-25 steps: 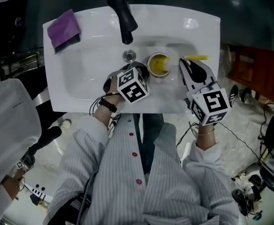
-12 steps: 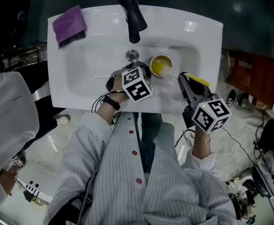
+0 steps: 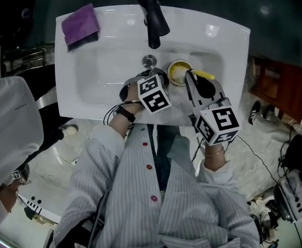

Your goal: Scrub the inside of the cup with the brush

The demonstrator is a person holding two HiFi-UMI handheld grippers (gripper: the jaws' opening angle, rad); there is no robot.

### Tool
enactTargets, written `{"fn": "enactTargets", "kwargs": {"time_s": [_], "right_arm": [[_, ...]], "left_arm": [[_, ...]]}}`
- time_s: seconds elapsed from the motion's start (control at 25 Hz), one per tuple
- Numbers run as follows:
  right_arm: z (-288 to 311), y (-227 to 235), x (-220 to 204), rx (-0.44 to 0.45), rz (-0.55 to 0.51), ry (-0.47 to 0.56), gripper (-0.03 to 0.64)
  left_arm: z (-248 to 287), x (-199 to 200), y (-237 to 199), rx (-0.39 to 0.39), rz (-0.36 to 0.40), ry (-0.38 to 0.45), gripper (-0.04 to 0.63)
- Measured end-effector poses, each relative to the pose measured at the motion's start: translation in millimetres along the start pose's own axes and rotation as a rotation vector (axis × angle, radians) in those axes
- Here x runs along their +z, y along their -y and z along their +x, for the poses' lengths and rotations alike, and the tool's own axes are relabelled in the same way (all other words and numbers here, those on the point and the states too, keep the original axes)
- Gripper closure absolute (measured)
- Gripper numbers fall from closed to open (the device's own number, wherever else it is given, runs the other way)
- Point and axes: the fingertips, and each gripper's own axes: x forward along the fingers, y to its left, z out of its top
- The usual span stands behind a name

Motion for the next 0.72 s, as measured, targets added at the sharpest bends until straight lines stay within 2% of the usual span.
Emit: {"fn": "enactTargets", "kwargs": {"time_s": [0.4, 0.72], "right_arm": [[32.2, 32.0, 27.5, -0.036, -0.149, 0.01, 0.56], [-0.7, 50.9, 9.9, -0.047, -0.136, -0.045, 0.56]], "left_arm": [[-1.2, -0.3, 0.1, -0.01, -0.004, 0.007, 0.531], [-6.4, 9.8, -0.8, -0.002, -0.001, 0.036, 0.531]]}}
